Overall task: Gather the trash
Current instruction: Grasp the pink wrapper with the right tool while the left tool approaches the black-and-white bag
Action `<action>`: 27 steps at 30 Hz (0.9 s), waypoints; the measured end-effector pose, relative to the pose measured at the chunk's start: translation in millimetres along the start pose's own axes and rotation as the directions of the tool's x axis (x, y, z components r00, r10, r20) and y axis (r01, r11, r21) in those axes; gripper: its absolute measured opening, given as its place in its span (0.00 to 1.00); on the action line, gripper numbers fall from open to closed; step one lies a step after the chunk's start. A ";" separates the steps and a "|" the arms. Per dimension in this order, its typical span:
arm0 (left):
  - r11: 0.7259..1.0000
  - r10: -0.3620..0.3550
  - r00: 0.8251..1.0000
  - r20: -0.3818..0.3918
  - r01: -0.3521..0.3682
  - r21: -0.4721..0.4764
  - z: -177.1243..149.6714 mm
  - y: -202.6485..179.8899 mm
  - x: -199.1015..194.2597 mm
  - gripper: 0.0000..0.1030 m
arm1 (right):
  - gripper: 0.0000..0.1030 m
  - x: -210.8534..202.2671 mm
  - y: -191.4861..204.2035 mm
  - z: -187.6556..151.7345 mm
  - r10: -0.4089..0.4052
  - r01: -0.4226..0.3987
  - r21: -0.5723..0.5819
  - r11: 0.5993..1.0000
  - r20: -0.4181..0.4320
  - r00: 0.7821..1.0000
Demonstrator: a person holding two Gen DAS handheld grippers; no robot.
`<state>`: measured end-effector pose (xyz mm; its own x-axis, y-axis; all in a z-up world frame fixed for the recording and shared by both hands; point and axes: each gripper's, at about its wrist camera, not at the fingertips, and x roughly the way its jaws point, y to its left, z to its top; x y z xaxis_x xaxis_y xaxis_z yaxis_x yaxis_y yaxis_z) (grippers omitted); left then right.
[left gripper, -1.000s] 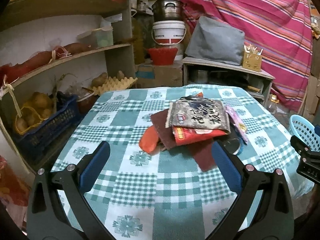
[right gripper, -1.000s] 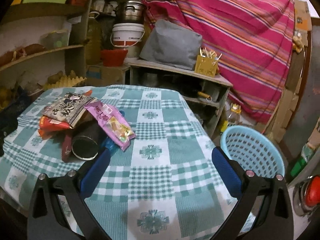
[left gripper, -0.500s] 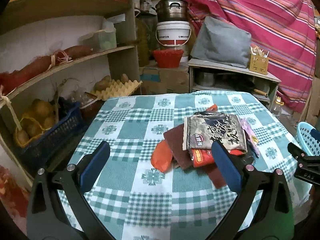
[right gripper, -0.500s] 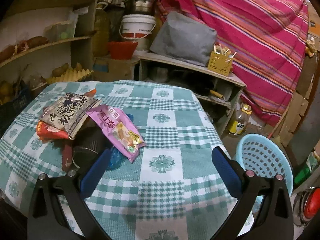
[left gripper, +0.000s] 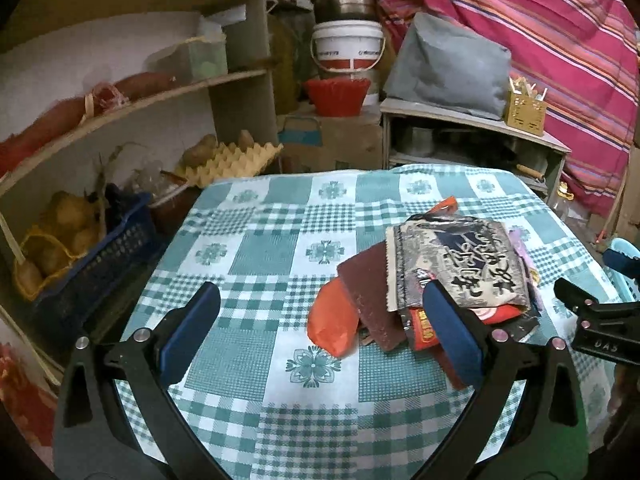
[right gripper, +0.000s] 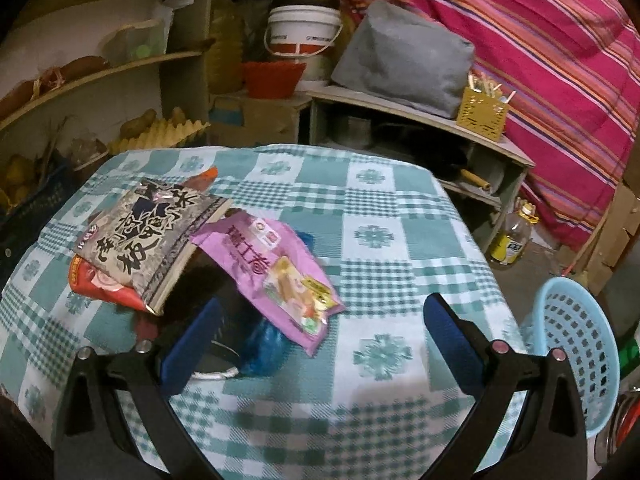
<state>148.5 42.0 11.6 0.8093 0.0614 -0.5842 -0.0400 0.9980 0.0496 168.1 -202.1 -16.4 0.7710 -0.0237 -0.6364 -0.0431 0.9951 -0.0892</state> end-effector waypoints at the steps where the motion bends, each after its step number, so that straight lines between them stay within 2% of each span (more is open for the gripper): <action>1: 1.000 0.010 1.000 -0.006 -0.010 -0.005 0.3 1.1 3.1 0.95 | 0.96 2.8 1.9 0.7 0.002 -0.002 -0.003 1.000 -0.003 1.000; 4: 1.000 0.022 1.000 -0.020 -0.022 -0.013 1.3 3.1 9.5 0.95 | 0.96 13.9 10.3 3.8 0.015 -0.015 -0.016 1.000 -0.021 1.000; 8: 1.000 0.001 1.000 -0.029 -0.001 -0.015 2.8 1.3 13.0 0.95 | 0.94 24.3 18.6 6.7 0.020 -0.021 -0.038 0.999 -0.029 0.999; 14: 1.000 -0.014 0.999 -0.033 0.014 -0.015 6.5 -3.2 15.2 0.95 | 0.59 39.6 17.9 14.5 0.062 -0.065 -0.050 0.997 -0.059 0.996; 16: 1.000 -0.023 0.999 -0.042 0.023 -0.019 8.7 -5.3 17.4 0.95 | 0.36 44.2 14.5 15.1 0.088 -0.091 -0.047 0.995 -0.074 0.993; 17: 0.999 -0.034 0.998 -0.049 0.033 -0.021 10.0 -7.9 18.7 0.95 | 0.32 45.0 12.7 14.5 0.101 -0.105 -0.043 0.994 -0.074 0.992; 19: 0.999 -0.047 0.997 -0.057 0.046 -0.018 13.0 -13.4 20.8 0.95 | 0.18 43.3 7.9 13.9 0.111 -0.114 -0.037 0.993 -0.065 0.992; 22: 0.998 -0.063 0.996 -0.066 0.063 -0.004 17.4 -24.6 25.0 0.95 | 0.10 38.3 -2.6 13.0 0.106 -0.107 -0.037 0.994 -0.041 0.994; 27: 0.996 -0.081 0.991 -0.107 0.085 0.027 17.8 -44.9 40.0 0.95 | 0.09 31.2 -24.5 11.5 0.097 -0.097 -0.007 0.995 -0.017 0.995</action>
<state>193.1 -0.6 0.4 0.7423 -0.0184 -0.6699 0.0445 0.9988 0.0219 200.5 -226.2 -25.2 0.7523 0.0713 -0.6550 -0.1222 0.9920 -0.0324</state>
